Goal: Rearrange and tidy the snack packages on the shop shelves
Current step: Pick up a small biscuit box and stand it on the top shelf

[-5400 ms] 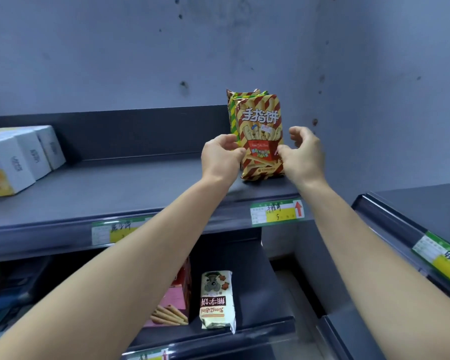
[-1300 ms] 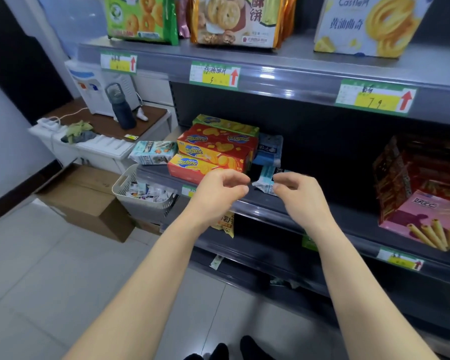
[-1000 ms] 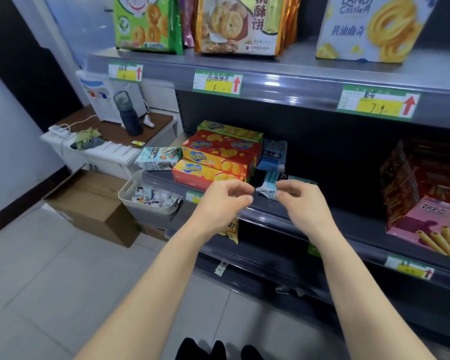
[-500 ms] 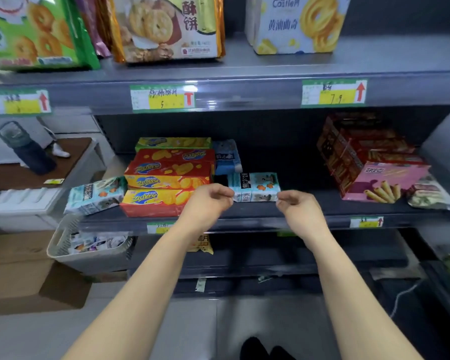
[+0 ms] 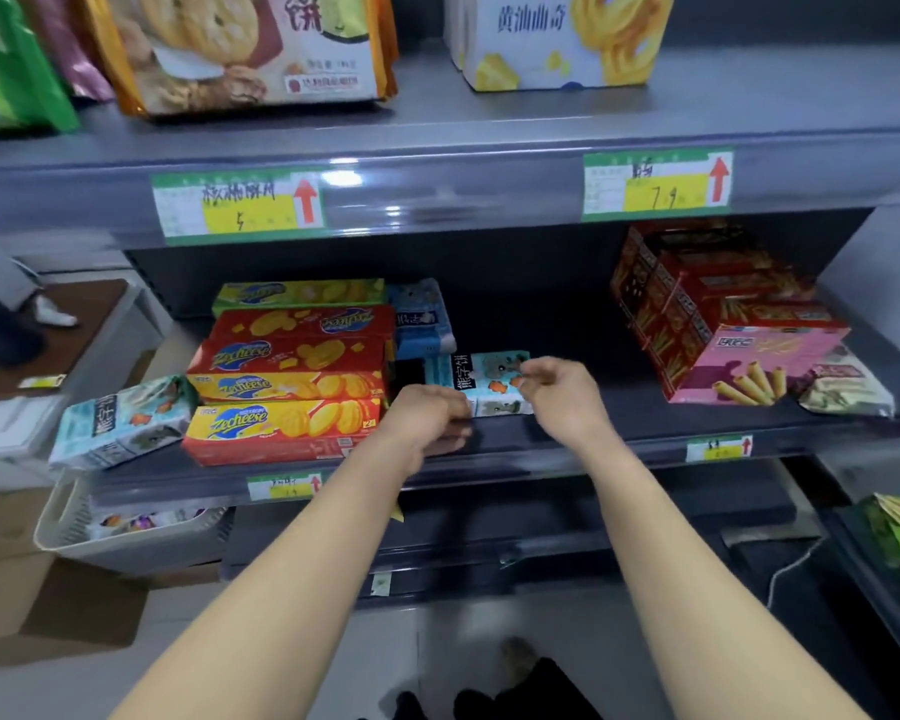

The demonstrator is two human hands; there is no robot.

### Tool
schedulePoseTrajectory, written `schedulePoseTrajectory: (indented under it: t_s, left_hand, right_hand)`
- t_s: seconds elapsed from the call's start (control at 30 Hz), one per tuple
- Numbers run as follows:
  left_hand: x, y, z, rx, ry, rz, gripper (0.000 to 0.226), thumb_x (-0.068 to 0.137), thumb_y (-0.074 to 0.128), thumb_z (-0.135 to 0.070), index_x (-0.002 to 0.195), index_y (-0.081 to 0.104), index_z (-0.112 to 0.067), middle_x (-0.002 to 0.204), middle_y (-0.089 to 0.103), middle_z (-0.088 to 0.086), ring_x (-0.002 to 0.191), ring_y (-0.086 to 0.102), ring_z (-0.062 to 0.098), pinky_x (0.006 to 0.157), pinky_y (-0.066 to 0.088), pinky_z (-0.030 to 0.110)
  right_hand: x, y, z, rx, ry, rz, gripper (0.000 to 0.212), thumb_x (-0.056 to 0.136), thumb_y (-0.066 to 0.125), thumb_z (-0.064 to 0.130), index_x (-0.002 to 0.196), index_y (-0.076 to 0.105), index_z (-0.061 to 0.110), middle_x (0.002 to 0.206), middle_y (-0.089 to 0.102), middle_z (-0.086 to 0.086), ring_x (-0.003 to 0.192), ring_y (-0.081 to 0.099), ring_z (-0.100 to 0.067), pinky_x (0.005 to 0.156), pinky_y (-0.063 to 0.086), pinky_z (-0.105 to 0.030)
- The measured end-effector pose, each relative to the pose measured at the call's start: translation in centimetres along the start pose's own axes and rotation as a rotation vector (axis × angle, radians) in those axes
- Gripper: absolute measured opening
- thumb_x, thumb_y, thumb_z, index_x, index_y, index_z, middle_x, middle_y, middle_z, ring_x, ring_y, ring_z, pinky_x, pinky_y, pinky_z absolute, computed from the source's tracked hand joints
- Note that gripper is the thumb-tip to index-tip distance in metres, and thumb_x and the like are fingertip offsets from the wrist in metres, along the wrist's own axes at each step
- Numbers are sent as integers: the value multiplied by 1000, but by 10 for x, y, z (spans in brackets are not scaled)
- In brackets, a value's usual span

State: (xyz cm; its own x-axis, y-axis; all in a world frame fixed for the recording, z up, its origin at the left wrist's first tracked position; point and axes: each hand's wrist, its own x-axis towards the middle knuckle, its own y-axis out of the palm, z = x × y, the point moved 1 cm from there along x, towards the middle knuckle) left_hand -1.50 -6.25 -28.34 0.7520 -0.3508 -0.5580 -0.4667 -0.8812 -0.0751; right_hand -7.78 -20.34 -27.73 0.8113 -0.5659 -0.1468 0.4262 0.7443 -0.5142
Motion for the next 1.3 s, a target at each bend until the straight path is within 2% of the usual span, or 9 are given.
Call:
schedulePoseTrajectory:
  t_s: [0.2,0.33,0.43,0.6,0.73,0.8,0.93,1.07,1.3]
  left_hand:
    - [34,21,-12,-322,-251,-83,15,98,42,-6,84,48,-5,83,48,14,70,49,23,83,47,38]
    - [51,34,-12,-460,-291,-208,23,98,40,-6,75,42,-2,78,44,13,66,44,23,88,44,40]
    - [59,43,-6,-552,-304,-260,23,98,38,-5,76,43,-1,78,43,14,65,43,23,92,43,45]
    - [66,52,0,-608,-257,-300,12,96,35,0,96,46,-1,84,51,17,75,53,28,86,43,47]
    - [64,56,-4,-590,-189,-320,38,93,30,7,127,44,-3,102,58,19,93,58,31,85,44,44]
    - [58,60,-7,-575,-157,-309,37,93,30,7,124,48,-4,106,61,18,91,59,29,82,45,42]
    - [38,70,-11,-491,-114,-283,23,91,37,6,92,56,-8,74,65,8,71,60,21,65,47,36]
    - [7,89,-9,-468,-11,-239,30,87,39,9,99,60,-9,92,67,11,80,64,23,60,49,35]
    - [-88,139,-4,-444,130,-158,26,89,43,11,93,61,-6,88,69,13,76,68,27,60,56,40]
  right_hand:
    - [71,11,-2,-192,-50,178,40,92,55,14,132,53,9,135,54,-9,116,57,-23,85,43,-21]
    - [112,25,-11,-484,-44,313,51,92,54,29,141,41,21,143,45,-7,126,48,-29,102,42,-40]
    - [128,33,-19,-649,-66,390,56,93,50,36,145,33,23,150,35,-7,135,35,-32,109,34,-44]
    - [130,39,-25,-613,-151,455,43,91,54,32,128,51,11,129,57,-11,116,55,-30,97,43,-35]
    - [120,30,-26,-399,-122,405,38,88,61,34,113,54,5,112,64,-15,102,62,-31,81,48,-36]
    - [108,17,-27,-245,-96,363,37,87,63,29,111,53,3,107,65,-16,95,63,-29,72,48,-33]
    - [77,-14,-23,-58,-78,283,28,90,57,15,113,50,0,101,62,-14,86,61,-24,64,50,-31]
    - [30,-45,-26,41,-71,163,16,87,55,7,101,48,7,103,65,-13,90,66,-27,76,56,-40]
    - [-66,-105,-46,179,-39,-31,15,89,56,10,100,47,11,90,60,-1,79,62,-16,63,51,-29]
